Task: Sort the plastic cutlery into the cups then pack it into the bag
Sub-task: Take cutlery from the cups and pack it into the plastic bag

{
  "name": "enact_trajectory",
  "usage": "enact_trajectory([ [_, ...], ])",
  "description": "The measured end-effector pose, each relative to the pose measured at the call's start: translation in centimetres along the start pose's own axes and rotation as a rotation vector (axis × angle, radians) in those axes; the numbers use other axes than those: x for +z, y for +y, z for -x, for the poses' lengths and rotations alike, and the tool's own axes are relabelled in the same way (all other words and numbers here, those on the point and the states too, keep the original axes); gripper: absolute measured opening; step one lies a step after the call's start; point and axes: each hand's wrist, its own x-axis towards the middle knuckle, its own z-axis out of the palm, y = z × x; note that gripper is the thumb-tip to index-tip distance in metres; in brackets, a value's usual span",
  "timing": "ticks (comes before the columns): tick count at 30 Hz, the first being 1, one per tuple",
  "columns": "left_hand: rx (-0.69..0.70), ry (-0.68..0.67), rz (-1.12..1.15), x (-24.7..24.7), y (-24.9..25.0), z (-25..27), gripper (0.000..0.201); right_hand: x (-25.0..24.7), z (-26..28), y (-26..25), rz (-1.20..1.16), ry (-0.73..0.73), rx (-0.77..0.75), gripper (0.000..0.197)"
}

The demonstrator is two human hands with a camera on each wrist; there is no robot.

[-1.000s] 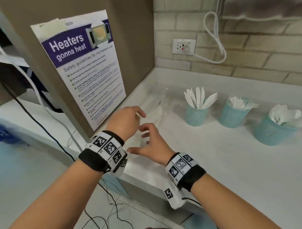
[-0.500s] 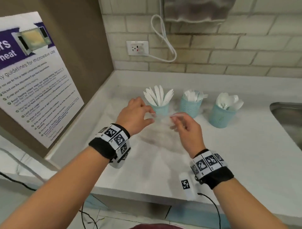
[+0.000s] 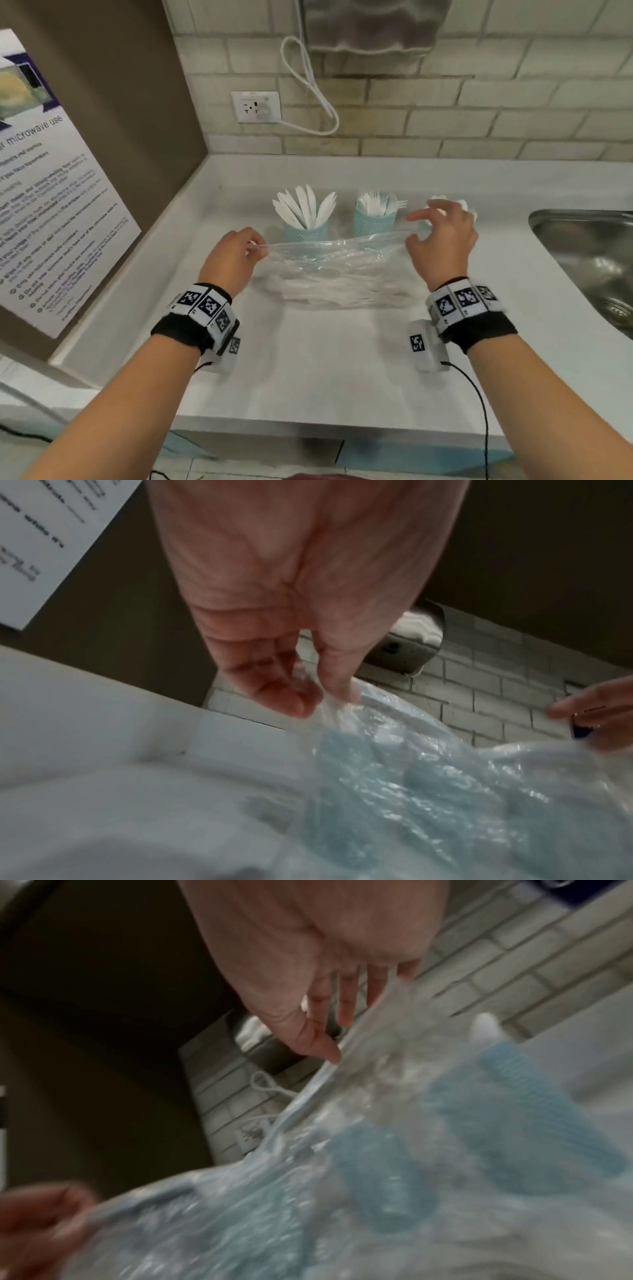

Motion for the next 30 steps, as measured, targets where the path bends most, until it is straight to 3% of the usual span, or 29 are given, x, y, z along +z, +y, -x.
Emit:
enact_trajectory([
  [2,0.060,0.036,0.145,0.1,0.7,0.4,0.003,1.2,0.9,-2.3,0.018,-0.064,-0.130,0.026],
  [5,0.163,0.083,0.300,0.0,1.7,0.9,0.016,3.4,2.5,-6.3,-0.165,-0.294,-0.308,0.018],
  [8,0.165,0.084,0.474,-0.2,2.5,1.7,0.030,5.4,3.9,-10.0,-0.327,-0.465,-0.346,0.024],
  [10,0.167,0.106,0.514,-0.3,2.7,2.1,0.027,6.4,4.5,-11.7,-0.389,-0.494,-0.342,0.025],
  [16,0.066,0.163,0.576,-0.3,2.3,2.2,0.010,7.1,4.5,-12.7,-0.435,-0.407,-0.314,0.015],
  [19,0.052,0.219,0.557,0.1,2.2,2.3,0.018,6.6,4.4,-11.4,-0.304,-0.377,-0.331,0.014],
  [22,0.005,0.289,0.563,0.5,1.3,1.9,0.024,5.3,3.3,-7.5,-0.184,-0.292,-0.243,0.015],
  [30,-0.092,0.301,0.554,1.0,-0.4,1.5,0.028,-1.5,2.1,4.7,0.185,-0.101,0.099,0.016],
])
